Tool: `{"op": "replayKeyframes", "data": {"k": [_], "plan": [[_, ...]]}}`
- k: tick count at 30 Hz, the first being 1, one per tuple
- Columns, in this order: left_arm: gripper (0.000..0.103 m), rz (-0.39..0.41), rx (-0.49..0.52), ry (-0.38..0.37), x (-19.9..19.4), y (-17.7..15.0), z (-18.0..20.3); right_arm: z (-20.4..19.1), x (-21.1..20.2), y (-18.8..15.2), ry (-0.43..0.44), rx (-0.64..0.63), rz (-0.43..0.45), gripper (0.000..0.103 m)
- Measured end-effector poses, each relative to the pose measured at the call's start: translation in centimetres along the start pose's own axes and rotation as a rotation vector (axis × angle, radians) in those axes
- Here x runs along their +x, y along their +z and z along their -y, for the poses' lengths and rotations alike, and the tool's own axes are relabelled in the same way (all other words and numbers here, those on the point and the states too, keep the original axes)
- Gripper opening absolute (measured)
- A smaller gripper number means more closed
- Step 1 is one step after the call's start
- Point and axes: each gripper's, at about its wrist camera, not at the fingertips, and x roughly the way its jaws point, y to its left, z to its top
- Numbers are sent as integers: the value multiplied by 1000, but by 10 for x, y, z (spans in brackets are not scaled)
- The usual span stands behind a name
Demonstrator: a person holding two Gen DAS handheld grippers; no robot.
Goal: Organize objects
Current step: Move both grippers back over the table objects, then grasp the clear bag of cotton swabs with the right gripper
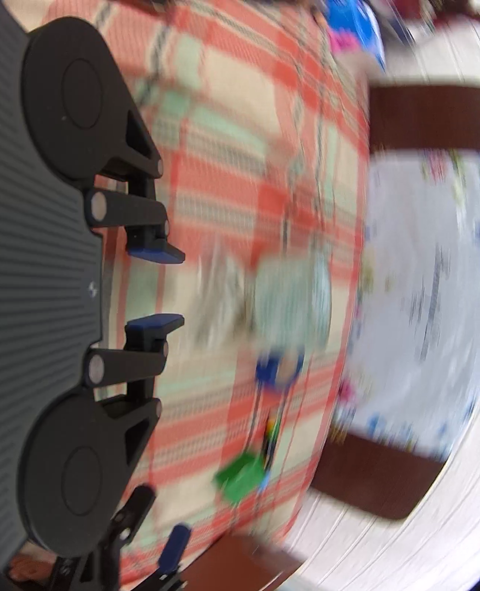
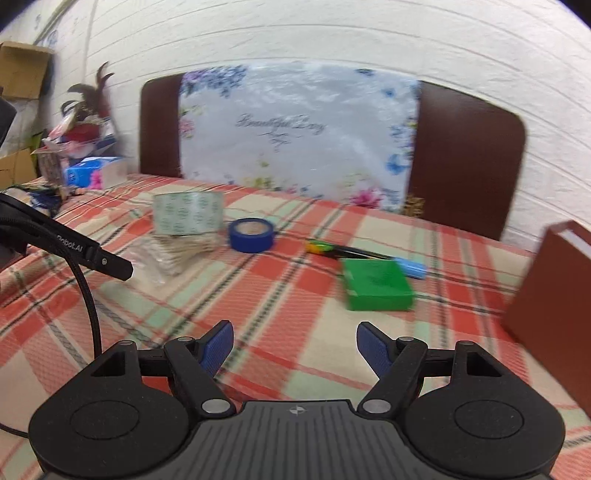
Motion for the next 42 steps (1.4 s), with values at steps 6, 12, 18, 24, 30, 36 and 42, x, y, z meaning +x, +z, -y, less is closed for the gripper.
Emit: {"op": "replayKeyframes", "data": {"k": [6, 12, 18, 24, 30, 36, 42], "plan": [[31, 110, -158, -3, 7, -11, -55, -45, 32, 24, 101, -68, -3, 72], [31, 197, -217, -50, 10, -19, -67, -77, 76, 48, 167, -55, -34, 72], [34, 203, -222, -66, 11, -19, -68, -93, 107, 55, 169, -36, -85, 29], [35, 201, -206, -59, 12, -20, -66, -72, 77, 37, 134, -59, -75, 10], [43, 181, -173, -52, 12, -16, -61, -24, 13, -4, 14, -68, -75, 8], [45, 126, -98, -5, 16, 19, -37, 42, -47, -46, -154, 41, -101, 14], [45, 207, 56, -136, -15, 76, 57, 74, -74, -63, -209, 164, -79, 40]]}}
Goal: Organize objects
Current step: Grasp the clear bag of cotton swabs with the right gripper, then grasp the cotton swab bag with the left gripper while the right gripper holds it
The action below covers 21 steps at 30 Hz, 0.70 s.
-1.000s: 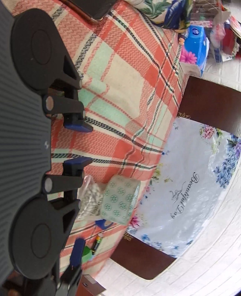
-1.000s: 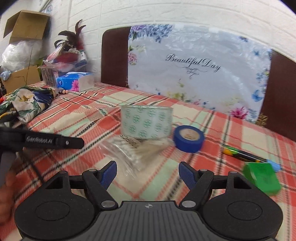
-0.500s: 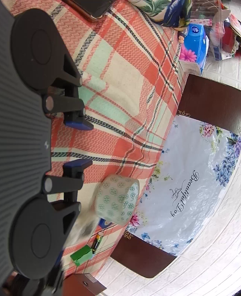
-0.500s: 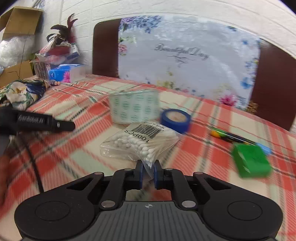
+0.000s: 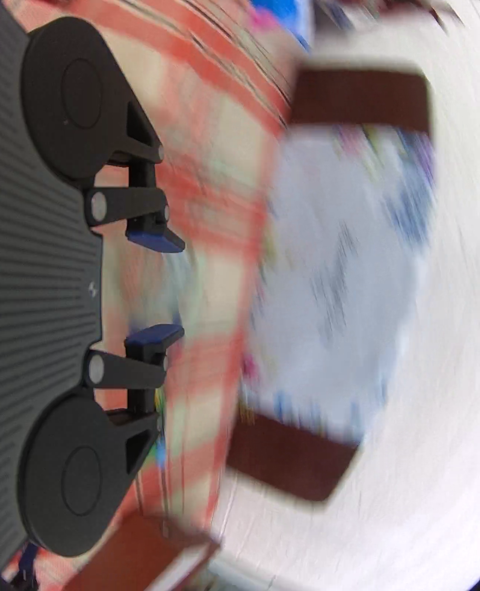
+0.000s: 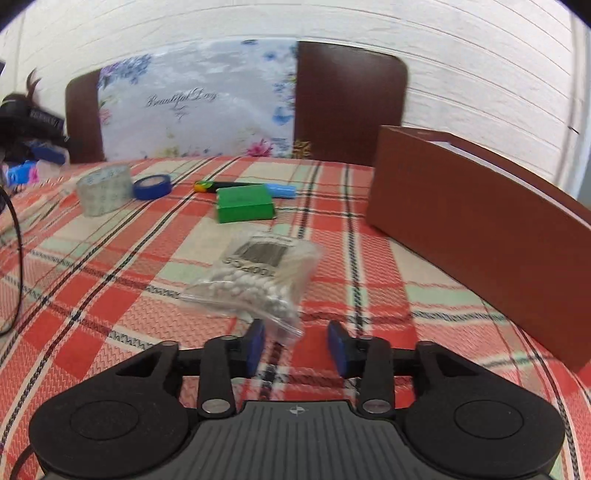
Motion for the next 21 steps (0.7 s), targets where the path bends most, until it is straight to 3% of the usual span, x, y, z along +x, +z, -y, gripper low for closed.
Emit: {"op": "replayKeyframes", "data": {"k": [3, 7, 10, 12, 14, 16, 17, 18, 21], "plan": [[48, -53, 128, -158, -1, 5, 71, 5, -2, -1, 17, 25, 15, 40], [49, -189, 272, -279, 10, -29, 137, 5, -3, 0, 50, 16, 32, 40], [54, -300, 271, -323, 29, -57, 151, 9, 0, 3, 62, 9, 41, 40], [66, -356, 248, -339, 39, -69, 154, 11, 5, 6, 76, 7, 42, 40], [67, -406, 229, -363, 50, -78, 156, 13, 13, 9, 99, 5, 34, 43], [62, -465, 205, -367, 61, -86, 156, 11, 25, 11, 126, 4, 2, 43], [47, -494, 184, -385, 67, -90, 157, 10, 31, 11, 141, 4, -16, 37], [42, -503, 162, -405, 68, -90, 157, 9, 32, 13, 157, 0, -9, 29], [39, -461, 210, -391, 62, -75, 167, 5, 30, 16, 150, -28, 33, 19]]}}
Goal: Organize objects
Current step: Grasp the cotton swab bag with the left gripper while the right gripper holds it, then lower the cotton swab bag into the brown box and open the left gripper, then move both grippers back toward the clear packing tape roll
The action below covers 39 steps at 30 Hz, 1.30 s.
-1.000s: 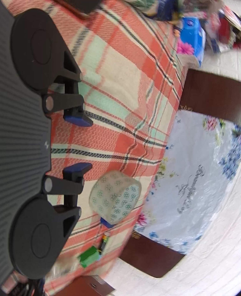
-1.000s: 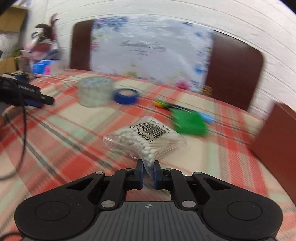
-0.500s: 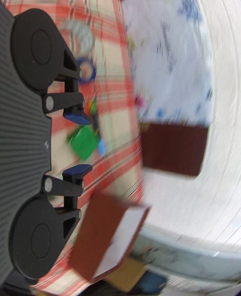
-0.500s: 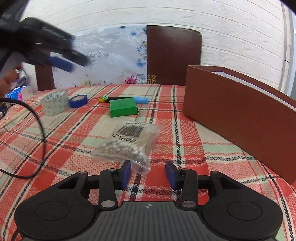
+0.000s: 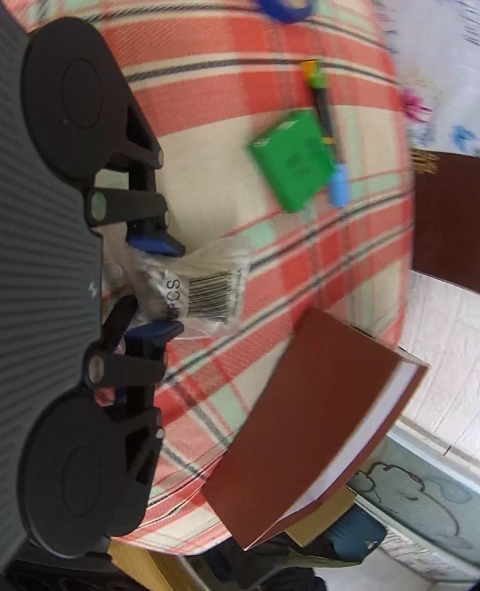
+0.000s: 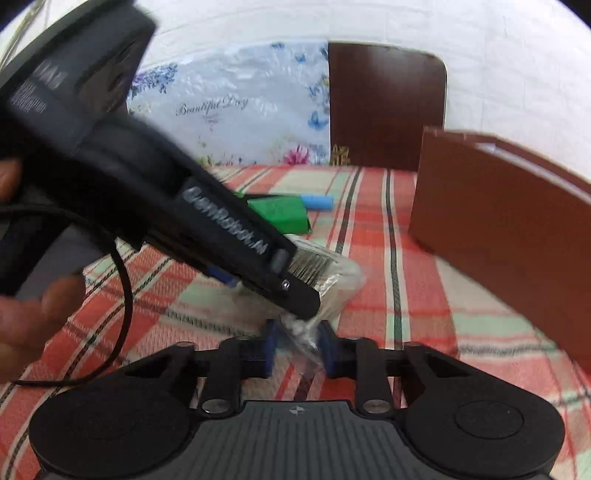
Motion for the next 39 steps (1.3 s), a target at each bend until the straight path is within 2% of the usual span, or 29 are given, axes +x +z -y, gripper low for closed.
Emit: {"op": "replayKeyframes", "data": {"k": [2, 5, 8, 13, 16, 18, 19, 20, 22, 27, 30, 33, 34, 36, 39], "plan": [[38, 48, 57, 0, -11, 13, 12, -1, -7, 6, -31, -26, 68, 18], [38, 153, 170, -1, -31, 39, 40, -1, -23, 22, -127, -92, 208, 18], [39, 232, 271, -2, -36, 65, 70, 17, -32, 41, -210, -82, 314, 18], [39, 274, 372, -3, -2, 100, 112, 67, -32, 64, -303, 0, 353, 18], [41, 274, 373, 6, 26, 117, 126, 96, -21, 69, -335, 51, 346, 20], [56, 262, 374, 49, 49, 123, 130, 114, -7, 71, -354, 91, 320, 23], [56, 246, 371, 80, 59, 124, 131, 121, 2, 71, -365, 111, 295, 28], [56, 222, 366, 104, 68, 125, 130, 127, 7, 70, -355, 137, 289, 41], [57, 192, 339, 108, 72, 123, 124, 132, 6, 69, -349, 182, 301, 44], [58, 218, 300, 73, 49, 110, 118, 120, -6, 60, -362, 153, 342, 45], [57, 253, 311, 85, 31, 97, 122, 104, -23, 52, -376, 127, 389, 46], [57, 273, 271, 74, 13, 82, 117, 85, -40, 41, -380, 112, 417, 51], [57, 276, 255, 74, 9, 77, 114, 80, -45, 37, -375, 112, 420, 55], [58, 265, 227, 100, 4, 66, 106, 70, -50, 28, -353, 111, 408, 60], [57, 217, 187, 162, 7, 53, 90, 58, -45, 15, -320, 101, 332, 60]]}}
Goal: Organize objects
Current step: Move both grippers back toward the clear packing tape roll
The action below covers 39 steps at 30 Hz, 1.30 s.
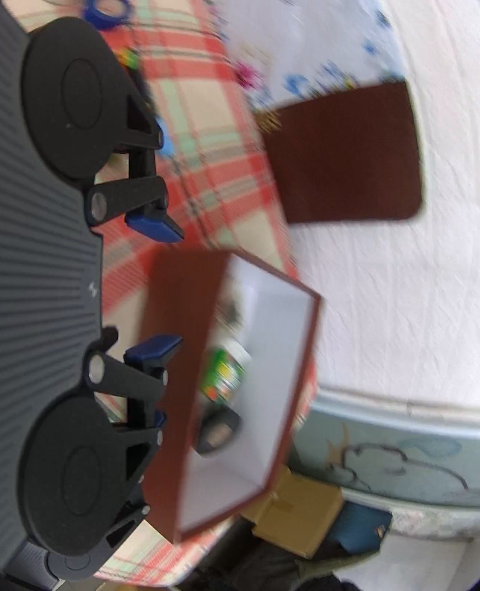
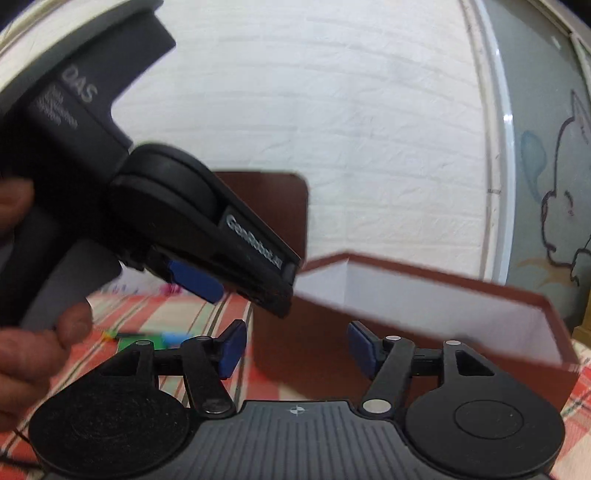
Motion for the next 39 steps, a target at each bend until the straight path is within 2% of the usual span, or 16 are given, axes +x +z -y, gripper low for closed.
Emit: {"op": "replayKeyframes", "data": {"k": [6, 10, 14, 26, 30, 32, 35, 36, 38, 39], "plan": [[57, -73, -57, 120, -3, -31, -33, -9, 3, -26, 64, 55, -182, 60], [58, -87, -83, 180, -9, -46, -52, -14, 14, -25, 77, 37, -222, 59], [58, -94, -107, 228, -17, -62, -70, -38, 15, -30, 98, 46, -270, 59], [59, -96, -205, 359, -46, -111, -135, -90, 17, -32, 217, -88, -334, 59], [60, -75, -244, 399, -64, -132, -160, -112, 19, -32, 259, -133, -342, 60], [60, -54, -255, 452, -74, -142, -177, -124, 20, -32, 280, -153, -343, 60], [61, -48, -312, 586, -86, -159, -219, -142, 24, -29, 318, -186, -345, 59], [69, -38, -347, 620, -91, -167, -236, -148, 26, -28, 330, -199, -344, 59], [75, 15, -424, 647, -104, -182, -263, -160, 31, -23, 353, -222, -336, 59], [74, 55, -457, 637, -111, -189, -272, -167, 35, -20, 363, -230, -330, 59]]}}
